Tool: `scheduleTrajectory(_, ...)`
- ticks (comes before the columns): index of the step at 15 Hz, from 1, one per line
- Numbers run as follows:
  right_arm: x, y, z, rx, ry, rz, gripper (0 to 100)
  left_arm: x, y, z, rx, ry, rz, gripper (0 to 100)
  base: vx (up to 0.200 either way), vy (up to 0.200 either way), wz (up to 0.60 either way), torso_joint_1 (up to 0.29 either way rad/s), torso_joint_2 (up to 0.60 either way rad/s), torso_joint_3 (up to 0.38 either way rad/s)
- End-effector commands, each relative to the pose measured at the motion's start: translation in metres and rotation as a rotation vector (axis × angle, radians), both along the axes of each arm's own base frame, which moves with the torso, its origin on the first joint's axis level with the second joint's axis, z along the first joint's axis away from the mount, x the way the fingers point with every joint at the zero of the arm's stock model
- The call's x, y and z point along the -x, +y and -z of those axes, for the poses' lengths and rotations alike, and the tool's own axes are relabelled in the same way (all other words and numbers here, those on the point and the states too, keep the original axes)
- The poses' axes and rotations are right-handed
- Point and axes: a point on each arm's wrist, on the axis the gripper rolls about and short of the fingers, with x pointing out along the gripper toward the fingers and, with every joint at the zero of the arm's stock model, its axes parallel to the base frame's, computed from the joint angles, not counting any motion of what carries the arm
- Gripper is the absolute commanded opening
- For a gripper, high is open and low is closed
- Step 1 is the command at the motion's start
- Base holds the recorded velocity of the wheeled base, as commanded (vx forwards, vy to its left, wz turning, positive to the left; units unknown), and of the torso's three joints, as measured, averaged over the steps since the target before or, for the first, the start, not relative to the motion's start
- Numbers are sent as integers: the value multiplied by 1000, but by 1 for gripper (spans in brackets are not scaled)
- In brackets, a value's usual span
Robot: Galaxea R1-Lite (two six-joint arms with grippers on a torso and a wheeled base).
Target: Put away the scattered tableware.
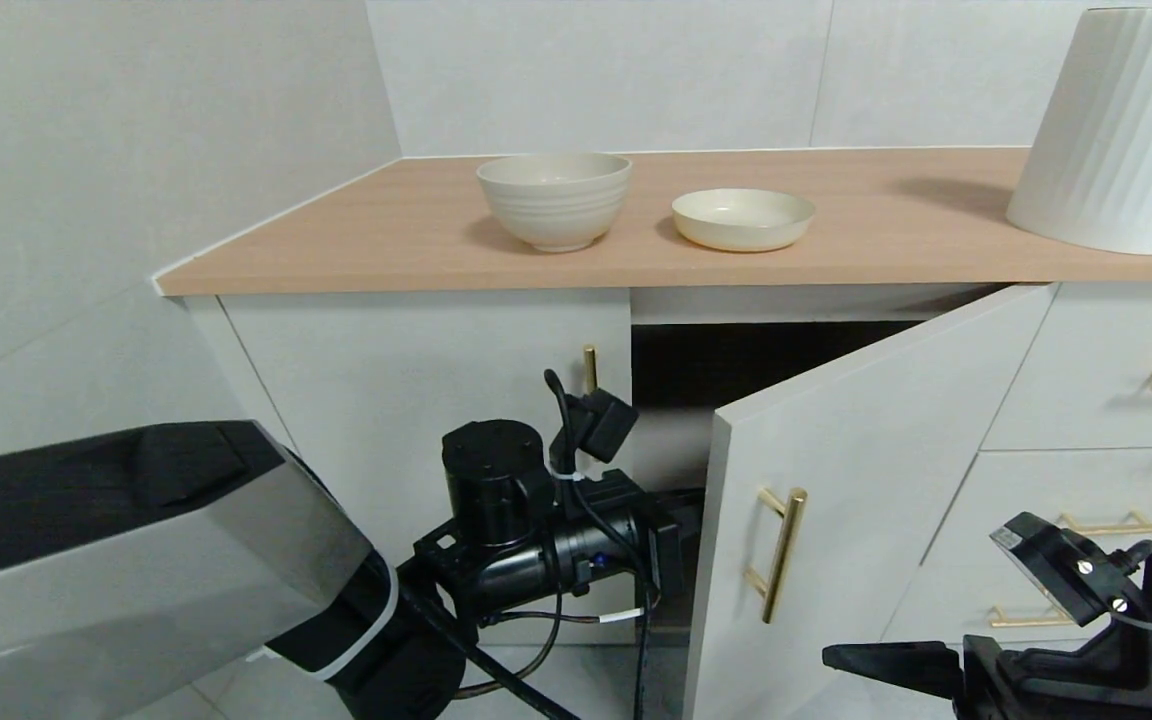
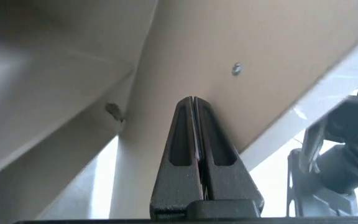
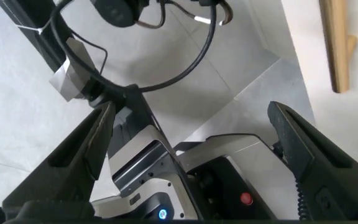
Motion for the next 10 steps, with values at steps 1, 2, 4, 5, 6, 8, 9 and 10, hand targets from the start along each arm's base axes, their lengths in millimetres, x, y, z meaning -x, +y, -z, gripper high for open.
scheduleTrajectory(1,0,0,1,2,3,-1,100,-2,-3,-4,5,-5,3,0,0,0,0,0,0,0)
scheduleTrajectory(2,0,0,1,3,5,-1,100,-4,-4,-4,2,-2,2,0,-200,0,0,2,-2,2)
scheduleTrajectory(4,1,0,2,3,8,-11,100,-6,-6,-4,-8,10,2,0,-200,0,0,10,2,-5)
scheduleTrajectory(5,1,0,2,3,9,-19,100,-9,-7,-5,-8,10,0,0,-200,0,0,12,7,-2)
scheduleTrajectory(6,1,0,2,4,11,-21,100,-11,-9,-5,-10,12,0,0,0,0,0,0,0,0)
scheduleTrajectory(8,4,3,3,6,13,-44,100,-14,-11,-5,-19,23,-3,0,0,0,0,0,0,0)
scheduleTrajectory(9,5,3,3,7,16,-50,100,-15,-13,-5,-22,26,0,0,0,0,0,0,0,0)
scheduleTrajectory(10,5,3,3,7,16,-51,100,-17,-14,-5,-21,25,-1,0,0,0,0,0,0,0)
